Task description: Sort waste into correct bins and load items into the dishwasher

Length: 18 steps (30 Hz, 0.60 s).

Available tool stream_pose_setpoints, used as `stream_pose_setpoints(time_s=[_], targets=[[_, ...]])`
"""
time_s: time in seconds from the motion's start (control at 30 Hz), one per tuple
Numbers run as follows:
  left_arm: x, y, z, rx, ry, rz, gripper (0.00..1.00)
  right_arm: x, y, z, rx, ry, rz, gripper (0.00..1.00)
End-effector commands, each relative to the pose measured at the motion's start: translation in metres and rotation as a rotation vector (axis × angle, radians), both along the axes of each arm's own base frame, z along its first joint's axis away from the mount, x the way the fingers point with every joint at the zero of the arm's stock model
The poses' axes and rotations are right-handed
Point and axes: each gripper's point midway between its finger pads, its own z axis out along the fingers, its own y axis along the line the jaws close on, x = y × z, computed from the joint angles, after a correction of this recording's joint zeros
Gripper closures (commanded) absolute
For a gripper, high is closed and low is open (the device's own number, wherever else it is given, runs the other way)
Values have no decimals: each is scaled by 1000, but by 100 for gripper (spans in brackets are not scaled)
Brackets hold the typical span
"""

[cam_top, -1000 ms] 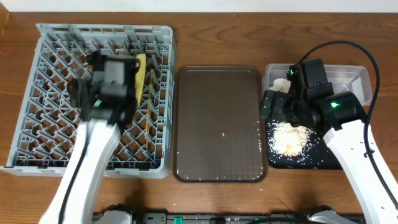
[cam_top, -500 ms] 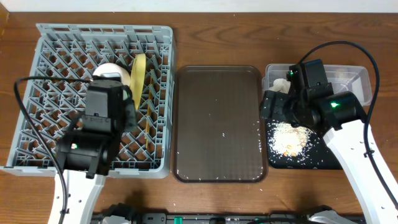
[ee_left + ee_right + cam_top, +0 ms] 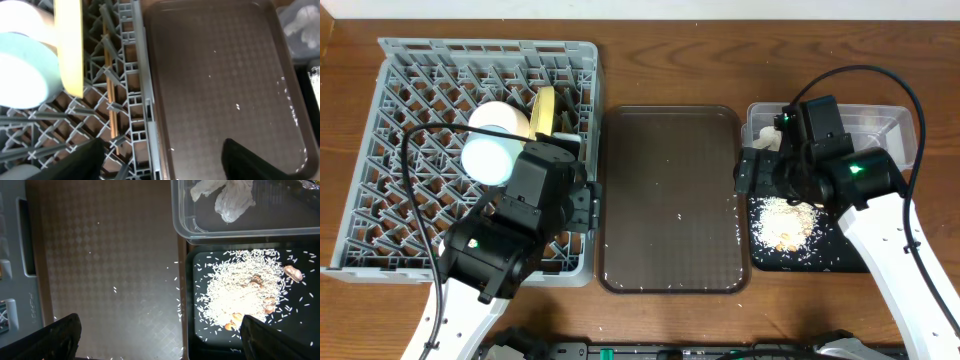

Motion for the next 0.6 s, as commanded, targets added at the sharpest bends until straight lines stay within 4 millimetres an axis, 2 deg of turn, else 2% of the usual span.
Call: stream_pose_setpoints(time_s=[0.0, 0.57], targets=[[-1, -2, 8, -18, -17, -2, 17, -1, 4, 8, -3, -22, 29, 1], [-3, -1, 6, -13, -7, -2, 10, -5, 3, 5, -10, -1, 29, 1]])
